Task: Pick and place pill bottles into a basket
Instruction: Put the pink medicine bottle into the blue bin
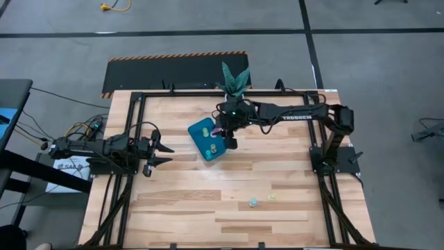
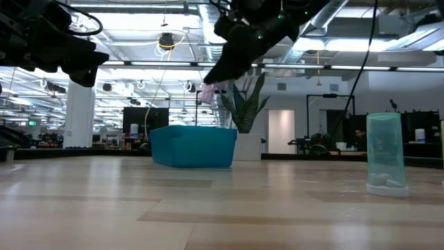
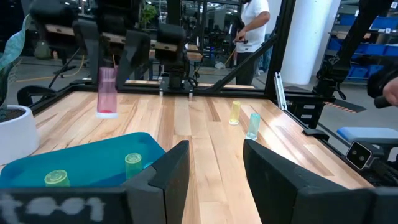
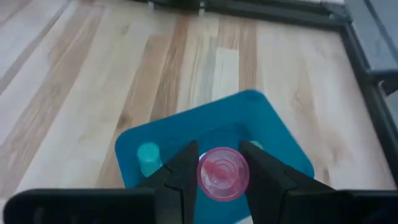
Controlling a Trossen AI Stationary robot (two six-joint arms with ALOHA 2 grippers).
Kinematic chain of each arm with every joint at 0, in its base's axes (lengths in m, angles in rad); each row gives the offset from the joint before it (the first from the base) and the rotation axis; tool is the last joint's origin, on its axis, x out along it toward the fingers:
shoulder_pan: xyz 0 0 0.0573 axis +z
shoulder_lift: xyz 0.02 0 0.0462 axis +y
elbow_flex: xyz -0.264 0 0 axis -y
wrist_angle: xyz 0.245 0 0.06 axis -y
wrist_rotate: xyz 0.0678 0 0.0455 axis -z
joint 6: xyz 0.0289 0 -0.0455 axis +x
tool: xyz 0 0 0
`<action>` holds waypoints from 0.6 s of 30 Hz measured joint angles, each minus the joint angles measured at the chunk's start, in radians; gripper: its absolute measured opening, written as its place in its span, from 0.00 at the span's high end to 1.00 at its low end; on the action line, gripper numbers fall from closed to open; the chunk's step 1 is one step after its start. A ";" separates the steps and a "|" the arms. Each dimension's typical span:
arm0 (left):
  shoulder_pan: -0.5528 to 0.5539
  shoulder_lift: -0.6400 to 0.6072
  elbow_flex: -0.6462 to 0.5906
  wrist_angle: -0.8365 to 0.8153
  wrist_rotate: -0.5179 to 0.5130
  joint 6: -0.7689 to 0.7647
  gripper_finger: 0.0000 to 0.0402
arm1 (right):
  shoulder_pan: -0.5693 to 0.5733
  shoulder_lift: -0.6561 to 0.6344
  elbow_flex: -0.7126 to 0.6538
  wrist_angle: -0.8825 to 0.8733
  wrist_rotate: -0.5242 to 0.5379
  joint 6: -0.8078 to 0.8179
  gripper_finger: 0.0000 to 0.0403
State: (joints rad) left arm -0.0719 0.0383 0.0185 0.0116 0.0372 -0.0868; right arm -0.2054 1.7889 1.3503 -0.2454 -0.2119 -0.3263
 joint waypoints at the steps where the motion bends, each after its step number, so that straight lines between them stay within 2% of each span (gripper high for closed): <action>1: 0.000 0.000 0.000 0.000 0.000 0.000 0.65 | 0.000 0.006 -0.001 0.005 0.000 0.002 0.76; 18: 0.000 0.001 0.000 -0.002 -0.008 0.000 0.65 | -0.031 0.173 0.004 0.080 -0.026 0.005 0.76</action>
State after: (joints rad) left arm -0.0719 0.0392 0.0185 0.0098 0.0292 -0.0868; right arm -0.2367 1.9617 1.3544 -0.1654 -0.2378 -0.3214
